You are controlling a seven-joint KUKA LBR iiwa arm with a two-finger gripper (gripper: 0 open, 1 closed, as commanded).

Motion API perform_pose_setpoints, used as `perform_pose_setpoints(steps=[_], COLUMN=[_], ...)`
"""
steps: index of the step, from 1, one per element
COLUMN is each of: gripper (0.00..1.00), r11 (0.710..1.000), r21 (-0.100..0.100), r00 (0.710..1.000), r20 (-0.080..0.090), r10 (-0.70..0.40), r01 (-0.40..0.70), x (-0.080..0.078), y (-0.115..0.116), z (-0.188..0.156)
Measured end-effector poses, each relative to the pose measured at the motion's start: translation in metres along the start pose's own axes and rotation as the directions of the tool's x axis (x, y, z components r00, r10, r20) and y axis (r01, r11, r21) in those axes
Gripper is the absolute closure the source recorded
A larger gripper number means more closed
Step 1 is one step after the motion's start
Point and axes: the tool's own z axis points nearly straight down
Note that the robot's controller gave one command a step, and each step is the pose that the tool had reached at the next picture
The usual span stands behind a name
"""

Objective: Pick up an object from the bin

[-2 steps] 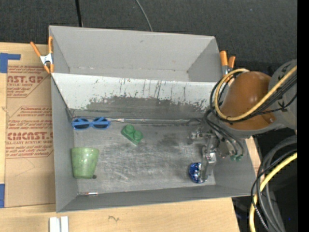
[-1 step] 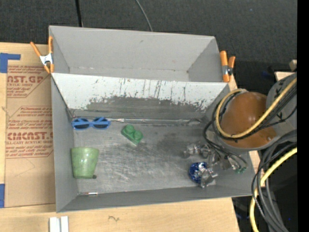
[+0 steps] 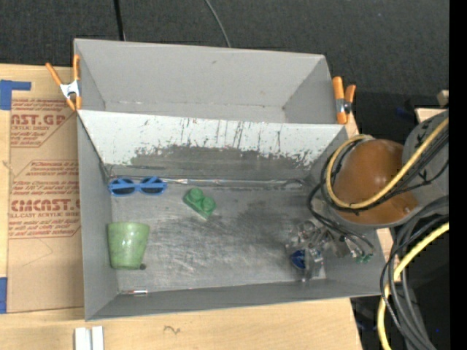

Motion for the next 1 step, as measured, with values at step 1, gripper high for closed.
perform_pose_setpoints(steps=[1], gripper=[1.0], r11=[0.883], r21=[0.0], r00=[0.883], r20=[-0.002], r10=[-0.47], r01=[0.47], x=[-0.0072], y=[-0.0224], z=[-0.1717])
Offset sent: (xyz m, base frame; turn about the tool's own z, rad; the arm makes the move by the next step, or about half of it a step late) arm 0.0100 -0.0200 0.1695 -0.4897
